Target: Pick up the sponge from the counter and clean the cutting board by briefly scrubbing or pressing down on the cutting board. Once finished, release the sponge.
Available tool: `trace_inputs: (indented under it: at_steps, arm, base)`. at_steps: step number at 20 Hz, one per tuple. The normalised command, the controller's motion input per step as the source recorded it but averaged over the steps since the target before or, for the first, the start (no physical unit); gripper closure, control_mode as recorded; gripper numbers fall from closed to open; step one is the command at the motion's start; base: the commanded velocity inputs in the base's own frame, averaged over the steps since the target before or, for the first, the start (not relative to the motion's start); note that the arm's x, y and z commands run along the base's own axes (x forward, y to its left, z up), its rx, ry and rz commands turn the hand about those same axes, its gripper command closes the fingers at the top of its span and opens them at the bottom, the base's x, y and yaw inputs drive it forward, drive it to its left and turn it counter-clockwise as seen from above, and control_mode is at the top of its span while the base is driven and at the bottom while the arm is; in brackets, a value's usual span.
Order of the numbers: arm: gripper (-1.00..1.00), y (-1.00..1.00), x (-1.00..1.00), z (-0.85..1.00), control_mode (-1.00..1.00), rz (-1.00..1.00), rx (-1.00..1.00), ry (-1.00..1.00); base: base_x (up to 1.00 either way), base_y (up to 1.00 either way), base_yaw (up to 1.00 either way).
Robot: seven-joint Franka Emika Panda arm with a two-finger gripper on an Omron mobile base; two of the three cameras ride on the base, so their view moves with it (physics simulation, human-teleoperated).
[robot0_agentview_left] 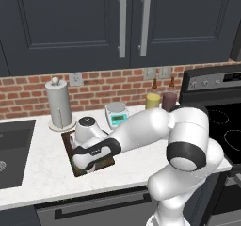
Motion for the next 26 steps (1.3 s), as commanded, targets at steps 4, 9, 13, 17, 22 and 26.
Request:
trace_inputs:
  at_steps: [4,9,13,17,22,26]
  arm:
    - [1.0,-0.06,0.29,0.0,-1.0,-0.07,0.0,0.0]
    - [1.0,0.0,0.5,0.0,-1.0,-0.11,0.0,0.0]
    - [1.0,0.0,0.68,0.0,-1.0,-0.13,0.01,0.02]
    - [1.0,0.0,0.71,0.04,-1.0,-0.14,0.02,0.03]
    - [1.0,0.0,0.71,0.06,-1.0,-0.14,0.03,0.05]
    - [1.0,0.0,0.71,0.02,-1.0,-0.14,0.04,0.06]
  base:
    - [0.0,0.0,0.0]
    - [0.0,0.0,0.0]
    - [0.0,0.0,0.0]
    - [0.0,0.0,0.0]
    - [0.0,0.0,0.0]
    - [0.0,0.0,0.0]
